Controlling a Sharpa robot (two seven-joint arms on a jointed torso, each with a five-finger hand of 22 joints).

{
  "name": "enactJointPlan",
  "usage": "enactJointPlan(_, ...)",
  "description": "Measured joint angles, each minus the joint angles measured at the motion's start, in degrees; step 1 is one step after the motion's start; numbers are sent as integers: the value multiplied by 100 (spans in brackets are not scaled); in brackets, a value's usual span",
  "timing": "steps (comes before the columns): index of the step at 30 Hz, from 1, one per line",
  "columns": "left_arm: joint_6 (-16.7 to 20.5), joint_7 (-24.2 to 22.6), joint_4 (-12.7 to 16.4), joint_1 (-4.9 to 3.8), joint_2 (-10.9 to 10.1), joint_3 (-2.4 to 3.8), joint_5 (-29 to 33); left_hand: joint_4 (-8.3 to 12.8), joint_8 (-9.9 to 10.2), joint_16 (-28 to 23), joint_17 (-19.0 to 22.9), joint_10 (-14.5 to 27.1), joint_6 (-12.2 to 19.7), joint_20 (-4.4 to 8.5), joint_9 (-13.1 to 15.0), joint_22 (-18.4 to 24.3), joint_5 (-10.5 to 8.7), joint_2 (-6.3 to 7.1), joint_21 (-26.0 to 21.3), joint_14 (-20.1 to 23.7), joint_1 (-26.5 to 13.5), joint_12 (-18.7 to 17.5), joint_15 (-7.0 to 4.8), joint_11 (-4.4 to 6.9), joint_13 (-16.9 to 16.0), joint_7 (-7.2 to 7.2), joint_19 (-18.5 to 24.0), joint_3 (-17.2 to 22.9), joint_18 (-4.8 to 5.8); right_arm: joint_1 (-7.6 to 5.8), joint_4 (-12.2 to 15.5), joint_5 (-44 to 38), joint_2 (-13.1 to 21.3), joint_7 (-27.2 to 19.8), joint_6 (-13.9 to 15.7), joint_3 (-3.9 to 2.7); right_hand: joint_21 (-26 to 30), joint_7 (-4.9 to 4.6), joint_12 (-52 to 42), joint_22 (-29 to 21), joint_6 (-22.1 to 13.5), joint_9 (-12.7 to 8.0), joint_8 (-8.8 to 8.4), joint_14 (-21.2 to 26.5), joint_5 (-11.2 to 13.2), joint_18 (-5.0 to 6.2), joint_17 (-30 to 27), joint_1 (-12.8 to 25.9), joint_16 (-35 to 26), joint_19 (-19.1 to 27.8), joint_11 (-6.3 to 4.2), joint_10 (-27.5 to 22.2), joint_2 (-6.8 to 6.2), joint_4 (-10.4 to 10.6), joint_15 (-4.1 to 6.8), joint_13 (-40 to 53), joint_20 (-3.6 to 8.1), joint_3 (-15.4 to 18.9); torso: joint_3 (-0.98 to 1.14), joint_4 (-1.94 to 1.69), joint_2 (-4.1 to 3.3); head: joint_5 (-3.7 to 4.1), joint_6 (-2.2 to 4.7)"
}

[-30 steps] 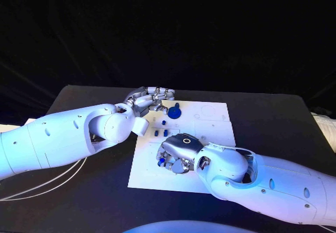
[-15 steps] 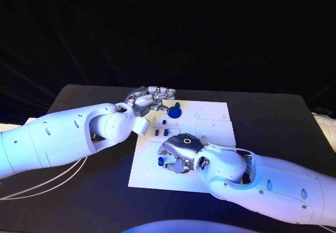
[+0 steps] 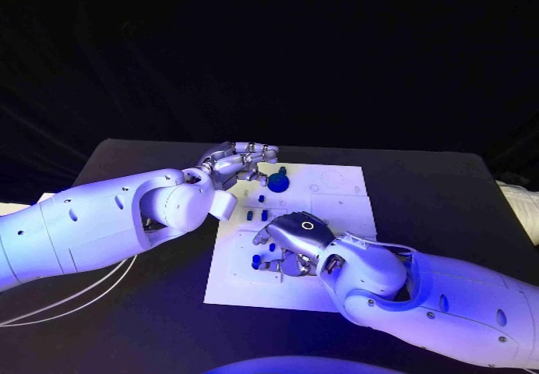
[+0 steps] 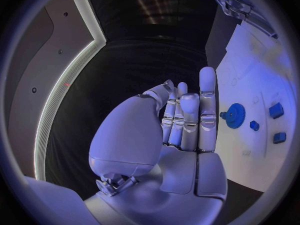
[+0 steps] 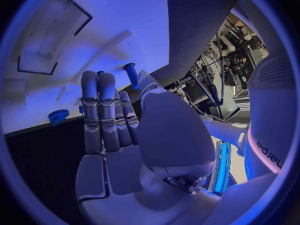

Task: Assemble the parts on the task board

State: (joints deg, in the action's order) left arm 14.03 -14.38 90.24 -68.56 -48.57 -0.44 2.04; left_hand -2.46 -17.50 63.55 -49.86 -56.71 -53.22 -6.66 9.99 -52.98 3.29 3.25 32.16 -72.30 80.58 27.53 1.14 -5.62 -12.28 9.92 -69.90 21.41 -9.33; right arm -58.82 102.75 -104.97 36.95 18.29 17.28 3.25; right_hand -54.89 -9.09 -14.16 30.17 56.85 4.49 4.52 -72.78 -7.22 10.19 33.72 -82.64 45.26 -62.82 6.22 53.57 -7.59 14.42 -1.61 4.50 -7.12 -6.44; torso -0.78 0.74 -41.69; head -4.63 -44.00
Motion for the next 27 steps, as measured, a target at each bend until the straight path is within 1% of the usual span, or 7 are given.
enactJointPlan(6,-35,20,-1,0,-2,0,0,1,0,0,13,0,0,0,-1,0,0,0,-1,0,0,0,0,0,-5,0,0,1,0,-138,344,503,631,-101,388,-75,-550,-6,-331,773,115,4,34,-253,-85,0,-103,-77,124,-505,-45,471,34,29,82,31,51,-47,1,4,4,43,23)
enactJointPlan(9,-46,26,0,0,-22,0,-1,1,-22,0,13,0,0,0,-1,0,0,0,-1,0,0,0,0,0,-5,0,0,1,0,-327,559,1077,1119,-115,474,-99,-1110,-52,-563,1610,63,-18,-12,-624,-237,-216,225,46,498,-977,-39,813,-12,135,129,122,94,59,1,7,6,76,48)
enactJointPlan(12,-49,28,0,1,-40,0,-1,1,-22,0,13,0,0,0,-1,0,0,0,-1,0,0,0,0,0,-5,0,0,1,1,-481,711,1636,1532,-100,508,-109,-1446,-29,-854,2104,26,-1,45,-871,-424,-224,644,239,853,-1250,-36,1090,-13,181,207,288,165,218,1,18,8,117,93)
enactJointPlan(16,-50,29,-19,2,-33,-2,-1,1,-22,0,12,0,0,0,-1,0,0,0,0,0,0,0,0,0,-4,-1,0,1,1,-637,865,2337,2070,-16,505,-103,-1853,158,-1584,2709,206,81,288,-1087,-666,-328,1204,406,1300,-1543,-329,1584,79,164,370,853,337,466,2,63,18,187,162)
enactJointPlan(18,-51,27,-19,16,-14,-2,-1,2,-22,-5,17,0,0,-13,-1,4,0,0,0,0,0,0,0,0,-4,-1,13,1,0,-667,911,2588,2298,58,479,-72,-2028,201,-2134,2992,167,103,372,-1116,-704,-405,1652,476,1644,-1655,-379,1676,149,164,398,1338,381,585,2,83,22,221,192)
enactJointPlan(22,-57,13,1,90,-9,-2,-1,2,-22,-32,33,0,0,-21,6,23,0,0,-33,20,0,0,-20,0,-4,-1,20,2,0,-690,945,2814,2679,230,393,-18,-2325,242,-4368,3466,127,169,627,-1116,-984,-494,2678,666,2419,-1773,-443,1881,339,162,398,3949,404,855,2,125,32,339,228)
enactJointPlan(27,-60,5,-11,115,-9,-7,-1,2,-22,-32,33,0,0,-21,6,23,0,0,-33,20,0,0,-20,0,-4,-1,20,2,0,-703,961,2861,2975,436,301,48,-2414,249,-5041,3629,78,224,829,-1116,-1097,-494,3012,640,2643,-1773,-458,1896,435,172,397,4882,404,1093,3,158,50,460,246)
